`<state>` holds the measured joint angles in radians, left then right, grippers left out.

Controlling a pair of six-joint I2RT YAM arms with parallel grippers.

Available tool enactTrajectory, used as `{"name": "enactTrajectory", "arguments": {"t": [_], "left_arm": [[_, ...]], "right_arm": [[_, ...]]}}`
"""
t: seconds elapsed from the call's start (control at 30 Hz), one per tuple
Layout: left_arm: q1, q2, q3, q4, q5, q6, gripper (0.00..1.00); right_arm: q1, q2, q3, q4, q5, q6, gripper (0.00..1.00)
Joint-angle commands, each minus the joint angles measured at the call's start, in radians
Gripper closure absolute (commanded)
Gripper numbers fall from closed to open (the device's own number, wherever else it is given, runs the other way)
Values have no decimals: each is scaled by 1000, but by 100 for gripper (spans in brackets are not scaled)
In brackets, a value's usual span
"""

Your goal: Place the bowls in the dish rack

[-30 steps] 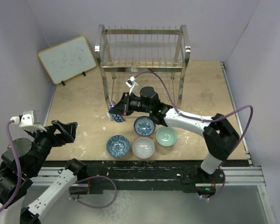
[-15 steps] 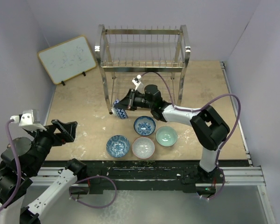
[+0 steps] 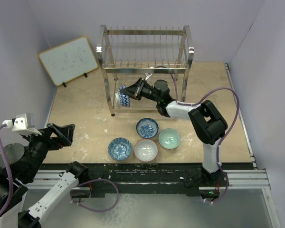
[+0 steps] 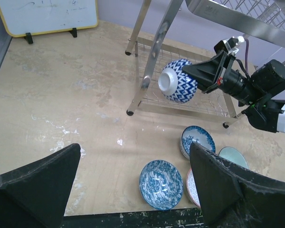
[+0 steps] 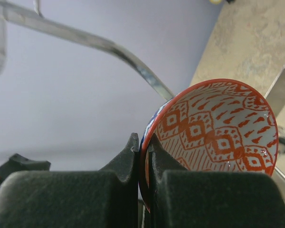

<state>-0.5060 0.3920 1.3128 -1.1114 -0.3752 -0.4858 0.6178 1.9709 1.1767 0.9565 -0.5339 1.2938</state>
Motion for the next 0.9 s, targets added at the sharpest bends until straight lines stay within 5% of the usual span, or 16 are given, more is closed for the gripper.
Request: {"name": "enactTrajectory", "arguments": {"t": [0.0,0.23,0.87], "left_arm": [[4,22,34,4,-11,27,1],[4,16,26,6,-7,29,1],[4,3,9,-3,-13,47,1]], "right_arm": [[-21,12,101,203,85,102,100],[-43,171,207,357,184,236,100],[-52,381,437,374,330,287,100]]}}
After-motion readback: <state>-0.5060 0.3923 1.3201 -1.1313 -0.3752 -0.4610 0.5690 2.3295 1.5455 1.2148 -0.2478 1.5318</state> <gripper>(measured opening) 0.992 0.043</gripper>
